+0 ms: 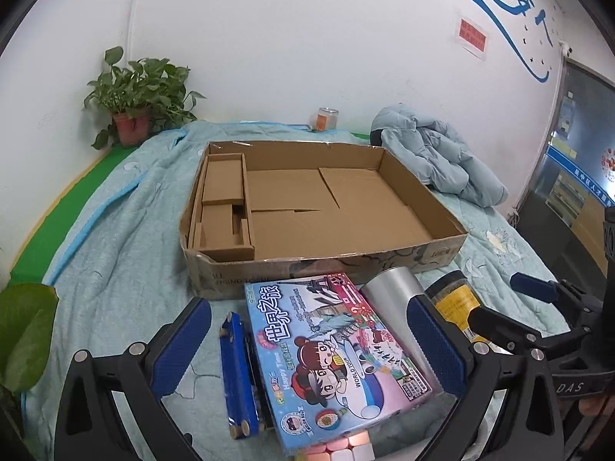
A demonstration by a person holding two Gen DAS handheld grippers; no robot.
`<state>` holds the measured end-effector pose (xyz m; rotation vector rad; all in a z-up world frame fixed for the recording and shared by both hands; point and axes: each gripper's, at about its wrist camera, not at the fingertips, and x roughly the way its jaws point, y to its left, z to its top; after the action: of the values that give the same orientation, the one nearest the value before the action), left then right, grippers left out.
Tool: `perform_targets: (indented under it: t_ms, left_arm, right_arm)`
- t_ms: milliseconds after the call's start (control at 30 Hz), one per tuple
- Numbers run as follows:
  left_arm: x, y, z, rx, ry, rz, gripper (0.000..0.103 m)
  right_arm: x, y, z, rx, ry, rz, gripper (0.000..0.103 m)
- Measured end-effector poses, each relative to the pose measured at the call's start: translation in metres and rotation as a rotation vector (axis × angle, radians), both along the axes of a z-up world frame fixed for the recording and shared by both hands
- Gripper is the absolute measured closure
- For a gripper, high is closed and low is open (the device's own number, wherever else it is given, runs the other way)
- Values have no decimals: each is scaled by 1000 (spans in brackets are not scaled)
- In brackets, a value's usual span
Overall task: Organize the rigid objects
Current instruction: 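Grasp the blue-and-pink game box with the left gripper and lift it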
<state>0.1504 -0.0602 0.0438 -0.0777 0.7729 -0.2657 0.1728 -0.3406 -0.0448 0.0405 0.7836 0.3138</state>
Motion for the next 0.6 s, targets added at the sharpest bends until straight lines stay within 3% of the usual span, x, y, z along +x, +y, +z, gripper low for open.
perform_targets:
  t_ms: [233, 433, 600]
  left_arm:
    - [10, 19, -9, -76, 92, 59, 0]
    - [29, 17, -40, -62, 223, 32, 1]
    - [43, 10, -63, -54, 302, 11, 2]
  right_arm:
    - [-5, 5, -5, 64, -11, 169, 0]
    - [2, 22, -29, 153, 99, 335, 0]
    - [10, 38, -43, 179, 169, 404, 0]
